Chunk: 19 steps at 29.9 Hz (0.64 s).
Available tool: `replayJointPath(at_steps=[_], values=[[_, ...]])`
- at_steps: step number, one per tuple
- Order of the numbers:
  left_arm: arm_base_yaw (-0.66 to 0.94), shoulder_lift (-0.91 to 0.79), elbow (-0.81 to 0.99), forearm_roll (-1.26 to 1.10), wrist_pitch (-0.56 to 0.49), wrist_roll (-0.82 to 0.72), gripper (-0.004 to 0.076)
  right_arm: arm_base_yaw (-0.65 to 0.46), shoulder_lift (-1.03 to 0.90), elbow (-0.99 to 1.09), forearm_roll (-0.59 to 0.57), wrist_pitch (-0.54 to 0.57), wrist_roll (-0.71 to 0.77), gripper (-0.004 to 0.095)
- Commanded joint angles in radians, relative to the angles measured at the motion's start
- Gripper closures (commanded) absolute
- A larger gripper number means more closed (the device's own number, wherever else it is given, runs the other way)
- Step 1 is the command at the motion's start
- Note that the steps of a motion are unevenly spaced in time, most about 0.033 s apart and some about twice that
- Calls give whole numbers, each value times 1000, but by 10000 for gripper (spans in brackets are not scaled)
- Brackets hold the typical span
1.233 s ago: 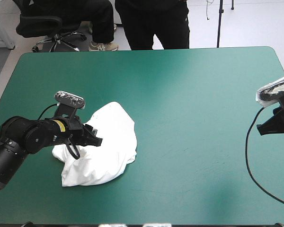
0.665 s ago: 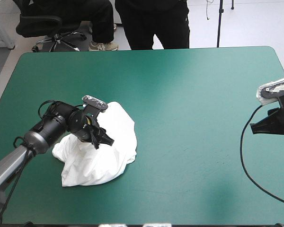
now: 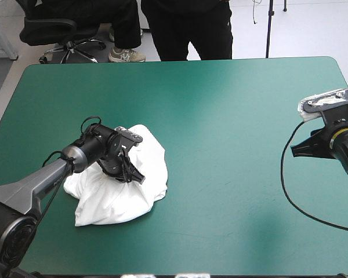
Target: Fold the cloth
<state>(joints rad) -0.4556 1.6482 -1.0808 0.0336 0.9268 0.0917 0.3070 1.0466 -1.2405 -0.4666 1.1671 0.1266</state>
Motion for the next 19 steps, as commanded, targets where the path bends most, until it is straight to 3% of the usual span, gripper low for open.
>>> replayJointPath(at_steps=[1,8,19], values=[[-4,-23,-23,-24,-10,33,736,-7,-9,-30,-30,-50,1,543],[-41,-22,-90,-164,-36,112,741,-7,-9,-30,-24,-44,3,544],[-266,113,-385,-166,3,119,741,-7,-9,-30,-2,-29,-1,544]])
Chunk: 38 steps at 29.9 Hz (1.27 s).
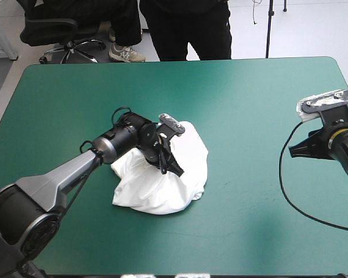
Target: Fold the cloth
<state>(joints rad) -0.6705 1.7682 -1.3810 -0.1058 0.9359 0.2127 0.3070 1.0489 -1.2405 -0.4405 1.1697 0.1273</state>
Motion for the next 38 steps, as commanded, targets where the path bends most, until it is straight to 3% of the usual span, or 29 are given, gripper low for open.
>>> replayJointPath(at_steps=[1,8,15,18,23,25,32,38], values=[[-72,13,-112,-27,1,-2,741,-7,-12,-30,-26,-32,-4,544],[-170,134,-289,-27,53,3,741,-7,-12,-30,-24,-27,-8,543],[-176,147,-366,-27,72,-5,737,-7,-12,-30,-24,-27,-17,544],[-176,147,-390,-27,120,-5,637,-7,-12,-30,-18,-27,-24,544],[-174,142,-423,-5,248,-11,286,-7,-12,-30,-3,-35,-24,544],[-167,117,-426,23,299,-39,201,-7,-9,-30,18,-42,-24,544],[-135,-69,-426,148,347,-95,178,-7,16,-30,46,-70,-52,544],[-22,-254,-406,150,332,-106,178,-7,43,-30,199,-88,-113,544]])
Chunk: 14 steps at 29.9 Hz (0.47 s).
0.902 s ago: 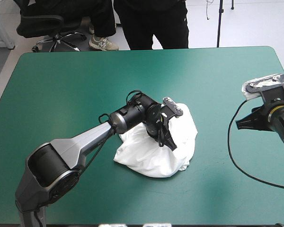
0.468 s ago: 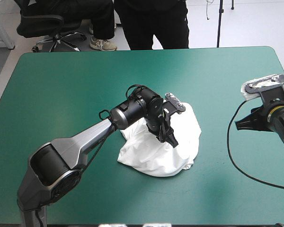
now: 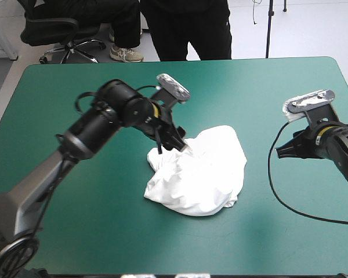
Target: Fold the cloth
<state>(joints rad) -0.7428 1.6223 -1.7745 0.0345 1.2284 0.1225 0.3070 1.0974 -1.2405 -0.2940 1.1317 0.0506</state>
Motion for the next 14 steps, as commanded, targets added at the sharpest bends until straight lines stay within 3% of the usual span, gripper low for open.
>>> replayJointPath(at_steps=[1,7,14], values=[[75,-128,8,10,34,-16,178,-7,-1,-30,77,-50,-45,544],[259,-205,217,-94,-20,19,178,-7,6,-30,199,-46,-134,544],[356,-159,372,-220,-161,94,178,-7,6,-28,205,-17,-137,544]])
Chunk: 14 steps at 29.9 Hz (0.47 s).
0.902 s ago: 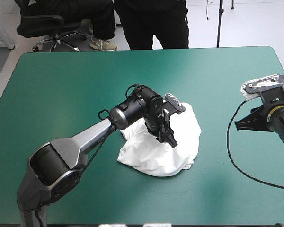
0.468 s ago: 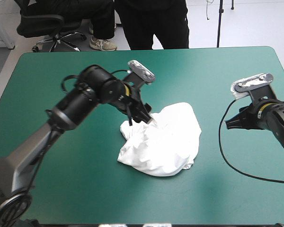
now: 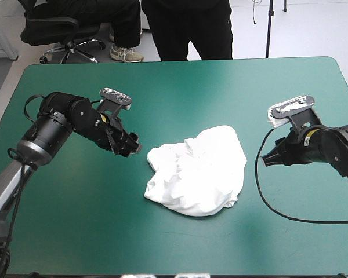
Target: Fold the cloth
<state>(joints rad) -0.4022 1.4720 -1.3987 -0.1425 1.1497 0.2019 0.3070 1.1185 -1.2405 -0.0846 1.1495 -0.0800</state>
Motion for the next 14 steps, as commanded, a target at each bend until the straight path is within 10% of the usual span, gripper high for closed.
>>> replayJointPath(at_steps=[1,14], values=[[15,13,-3,-43,-85,22,178,-7,-15,-28,-4,-39,5,544],[-13,239,-5,-95,-148,60,263,-7,31,-27,2,-55,30,543]])
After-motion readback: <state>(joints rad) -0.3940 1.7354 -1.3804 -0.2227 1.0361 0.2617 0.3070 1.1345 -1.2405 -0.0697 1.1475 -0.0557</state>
